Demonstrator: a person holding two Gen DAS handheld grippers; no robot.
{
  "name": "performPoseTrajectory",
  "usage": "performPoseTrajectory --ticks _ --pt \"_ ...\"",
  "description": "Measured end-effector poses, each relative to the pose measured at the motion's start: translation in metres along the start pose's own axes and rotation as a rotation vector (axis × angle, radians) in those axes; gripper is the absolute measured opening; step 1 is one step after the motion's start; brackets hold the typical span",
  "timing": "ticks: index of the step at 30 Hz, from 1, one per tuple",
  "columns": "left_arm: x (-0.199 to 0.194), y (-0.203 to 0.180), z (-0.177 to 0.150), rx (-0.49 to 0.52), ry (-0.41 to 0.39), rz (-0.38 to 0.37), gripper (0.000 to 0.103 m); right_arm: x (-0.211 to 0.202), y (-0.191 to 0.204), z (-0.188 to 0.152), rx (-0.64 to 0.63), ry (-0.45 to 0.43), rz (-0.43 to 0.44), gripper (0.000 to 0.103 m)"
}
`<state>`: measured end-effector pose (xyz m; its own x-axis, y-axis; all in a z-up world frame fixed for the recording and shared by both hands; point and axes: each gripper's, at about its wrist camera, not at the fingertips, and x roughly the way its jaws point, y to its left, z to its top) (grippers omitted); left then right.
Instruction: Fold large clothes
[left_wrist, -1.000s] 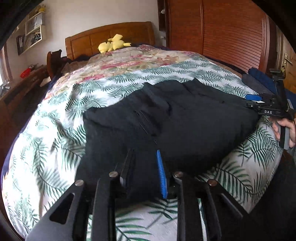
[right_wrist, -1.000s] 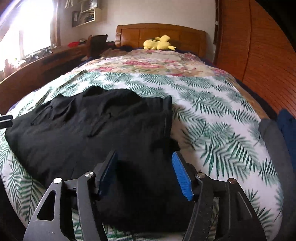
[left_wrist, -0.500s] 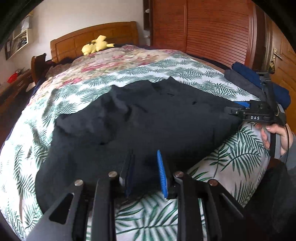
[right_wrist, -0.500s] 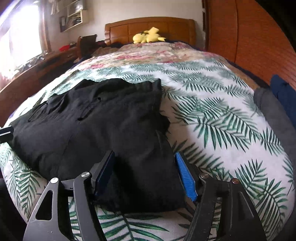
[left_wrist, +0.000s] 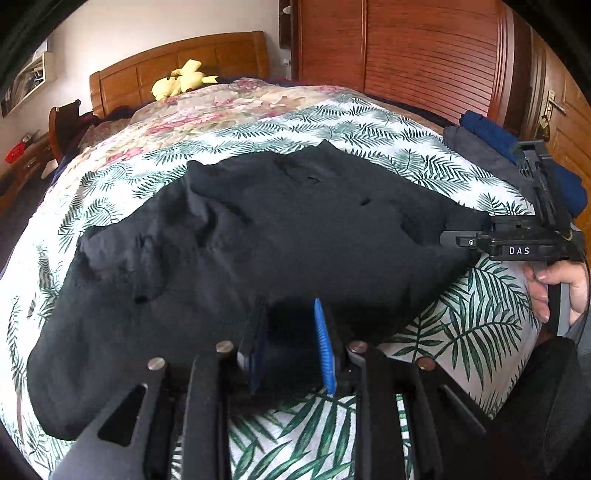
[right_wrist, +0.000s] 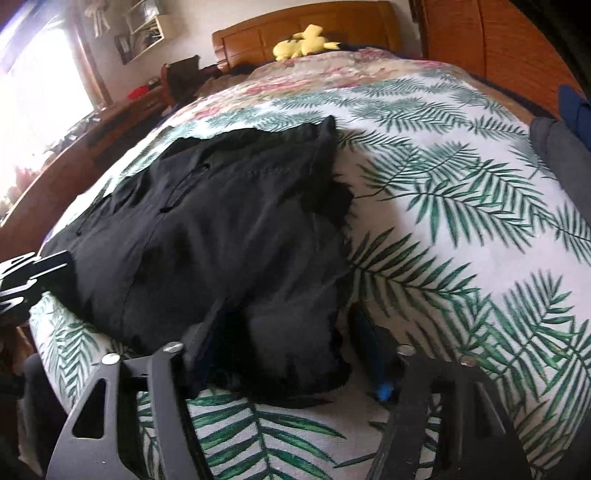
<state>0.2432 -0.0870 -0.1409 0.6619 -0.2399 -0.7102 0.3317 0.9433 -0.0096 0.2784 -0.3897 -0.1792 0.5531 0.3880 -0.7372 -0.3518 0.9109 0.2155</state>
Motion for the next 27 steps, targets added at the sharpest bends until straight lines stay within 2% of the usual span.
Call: performPoseTrajectory --ticks 3,4,5,10,15,20,27 --pt "0.006 -0.003 -0.003 0.001 0.013 0.007 0.023 0.001 0.006 0.000 -0.023 0.006 0.020 0.033" --pt "0.007 -0.003 -0.003 -0.001 0.015 0.009 0.023 -0.001 0.009 0.000 -0.034 -0.002 0.018 0.021" --pt "0.006 -0.003 -0.004 -0.005 0.014 0.008 0.023 -0.006 0.011 0.001 -0.050 -0.017 0.016 0.016" --pt "0.003 -0.004 -0.002 -0.016 0.013 -0.004 0.023 -0.032 0.018 0.006 -0.078 -0.135 0.004 0.010" --pt "-0.006 -0.010 0.003 -0.015 -0.001 -0.029 0.023 -0.044 0.016 0.009 -0.076 -0.173 -0.003 0.009" --pt "-0.008 -0.022 0.010 0.003 -0.006 -0.047 0.023 -0.070 -0.006 0.011 -0.020 -0.234 -0.051 0.008" --pt "-0.005 -0.043 0.019 0.009 -0.012 -0.092 0.023 -0.092 -0.048 0.003 0.043 -0.249 -0.162 0.008"
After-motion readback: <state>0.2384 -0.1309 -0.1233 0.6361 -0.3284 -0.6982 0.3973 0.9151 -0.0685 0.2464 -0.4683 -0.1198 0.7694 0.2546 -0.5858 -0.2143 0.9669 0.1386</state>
